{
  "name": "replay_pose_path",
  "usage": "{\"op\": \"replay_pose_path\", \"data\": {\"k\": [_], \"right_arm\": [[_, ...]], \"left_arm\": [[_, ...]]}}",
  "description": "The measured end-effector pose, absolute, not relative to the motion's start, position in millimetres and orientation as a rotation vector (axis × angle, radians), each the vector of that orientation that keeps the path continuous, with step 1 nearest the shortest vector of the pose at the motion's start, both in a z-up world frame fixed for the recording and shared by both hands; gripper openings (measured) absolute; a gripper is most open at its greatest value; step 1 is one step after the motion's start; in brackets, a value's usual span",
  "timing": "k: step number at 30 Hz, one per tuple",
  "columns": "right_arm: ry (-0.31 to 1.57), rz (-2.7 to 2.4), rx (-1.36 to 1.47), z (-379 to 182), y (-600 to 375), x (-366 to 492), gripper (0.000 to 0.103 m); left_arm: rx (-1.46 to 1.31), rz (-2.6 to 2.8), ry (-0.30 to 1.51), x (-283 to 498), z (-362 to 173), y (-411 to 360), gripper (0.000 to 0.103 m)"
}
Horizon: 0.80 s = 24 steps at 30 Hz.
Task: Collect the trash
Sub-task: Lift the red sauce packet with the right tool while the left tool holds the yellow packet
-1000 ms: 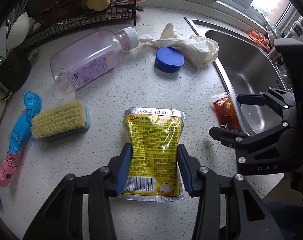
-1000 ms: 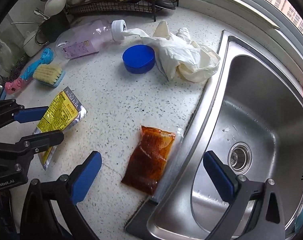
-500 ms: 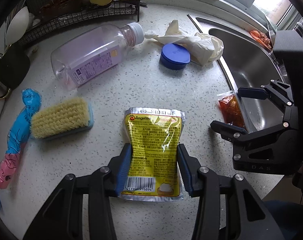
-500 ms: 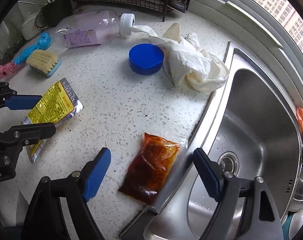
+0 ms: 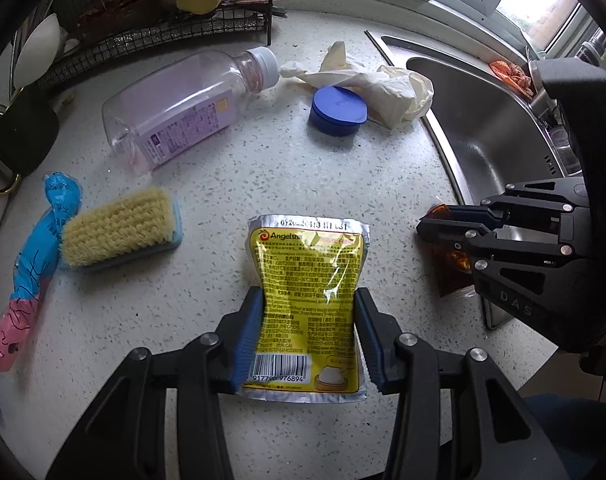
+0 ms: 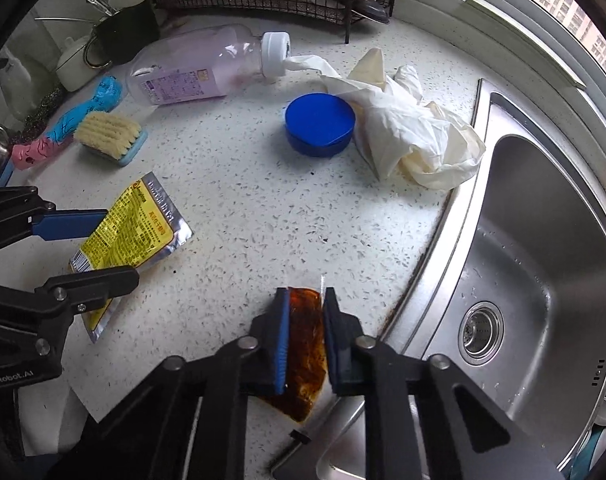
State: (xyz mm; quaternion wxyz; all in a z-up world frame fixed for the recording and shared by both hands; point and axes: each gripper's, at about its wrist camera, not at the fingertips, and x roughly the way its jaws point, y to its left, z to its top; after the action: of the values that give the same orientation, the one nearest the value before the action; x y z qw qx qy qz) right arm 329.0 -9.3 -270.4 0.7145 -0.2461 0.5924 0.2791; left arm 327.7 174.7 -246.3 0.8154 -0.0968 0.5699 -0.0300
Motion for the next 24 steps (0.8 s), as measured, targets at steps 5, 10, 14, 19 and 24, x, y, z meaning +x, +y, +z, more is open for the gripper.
{"op": "replay_pose_path", "data": {"k": [5,10,14,19,24], "right_arm": [[1.300,0.625,-0.500,-259,-18,316,0.007],[1.282,0.609,-0.454,-245,-45,314,0.007],[1.258,0.591,-0.427,-226,-63,306,0.007],[1.228,0.575,-0.408,-213,-90,294,0.007],[1.197,0.566,-0.378,-197,-126,271,0.007]], "left_arm": [[-0.208,-0.068,1.195,316,-238,168,0.043],[-0.196,-0.085,1.176,302,-226,154,0.043],[-0.188,-0.103,1.157,288,-214,138,0.043],[-0.168,-0.121,1.128,274,-198,110,0.043],[-0.156,-0.139,1.110,256,-187,77,0.043]]}}
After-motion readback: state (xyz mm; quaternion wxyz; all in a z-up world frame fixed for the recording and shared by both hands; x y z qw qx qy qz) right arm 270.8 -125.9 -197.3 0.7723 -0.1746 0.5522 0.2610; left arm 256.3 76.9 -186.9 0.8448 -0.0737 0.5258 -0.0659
